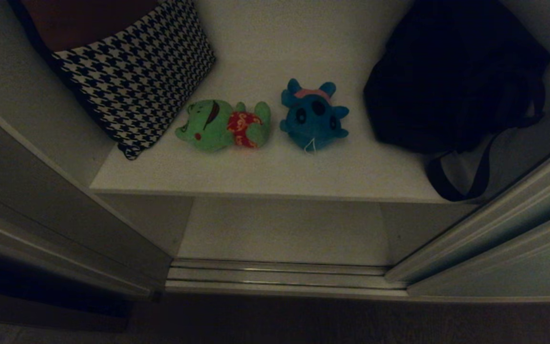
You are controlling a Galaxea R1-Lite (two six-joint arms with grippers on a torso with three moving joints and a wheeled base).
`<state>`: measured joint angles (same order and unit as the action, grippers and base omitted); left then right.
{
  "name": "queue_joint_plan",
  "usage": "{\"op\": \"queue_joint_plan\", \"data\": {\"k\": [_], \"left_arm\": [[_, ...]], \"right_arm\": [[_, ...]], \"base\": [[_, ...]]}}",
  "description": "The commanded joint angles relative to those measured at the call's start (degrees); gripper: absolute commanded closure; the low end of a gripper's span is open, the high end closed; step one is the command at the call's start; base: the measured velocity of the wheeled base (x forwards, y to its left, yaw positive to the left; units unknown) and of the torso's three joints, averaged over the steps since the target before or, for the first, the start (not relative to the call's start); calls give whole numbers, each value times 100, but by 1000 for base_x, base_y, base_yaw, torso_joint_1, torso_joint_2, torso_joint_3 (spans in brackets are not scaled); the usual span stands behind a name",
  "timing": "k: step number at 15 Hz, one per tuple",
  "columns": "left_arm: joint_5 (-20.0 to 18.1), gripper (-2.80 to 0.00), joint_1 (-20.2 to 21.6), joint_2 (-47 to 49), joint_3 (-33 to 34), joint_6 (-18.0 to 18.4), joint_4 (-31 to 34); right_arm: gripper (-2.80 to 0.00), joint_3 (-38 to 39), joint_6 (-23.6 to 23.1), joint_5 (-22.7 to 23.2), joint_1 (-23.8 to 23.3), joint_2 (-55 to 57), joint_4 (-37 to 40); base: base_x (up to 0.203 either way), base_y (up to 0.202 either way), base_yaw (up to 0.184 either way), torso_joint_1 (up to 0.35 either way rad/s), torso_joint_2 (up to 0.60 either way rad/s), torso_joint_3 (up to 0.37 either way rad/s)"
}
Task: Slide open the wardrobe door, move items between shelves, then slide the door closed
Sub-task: Close the door
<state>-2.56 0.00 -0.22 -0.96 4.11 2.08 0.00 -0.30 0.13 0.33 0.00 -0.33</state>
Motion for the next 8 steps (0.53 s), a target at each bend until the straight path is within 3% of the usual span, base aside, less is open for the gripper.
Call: {"op": "queue_joint_plan", "data": {"k": [1, 8], "left_arm": [[1, 0, 0, 31, 0, -15, 2], [1, 0, 0, 31, 17, 38, -33]], "right_arm": [[0, 0, -5, 4, 2, -18, -2], [0, 0, -5, 4, 2, -18, -2]], "base": [[0, 0, 0, 0, 0, 0], [0, 0, 0, 0, 0, 0]]}}
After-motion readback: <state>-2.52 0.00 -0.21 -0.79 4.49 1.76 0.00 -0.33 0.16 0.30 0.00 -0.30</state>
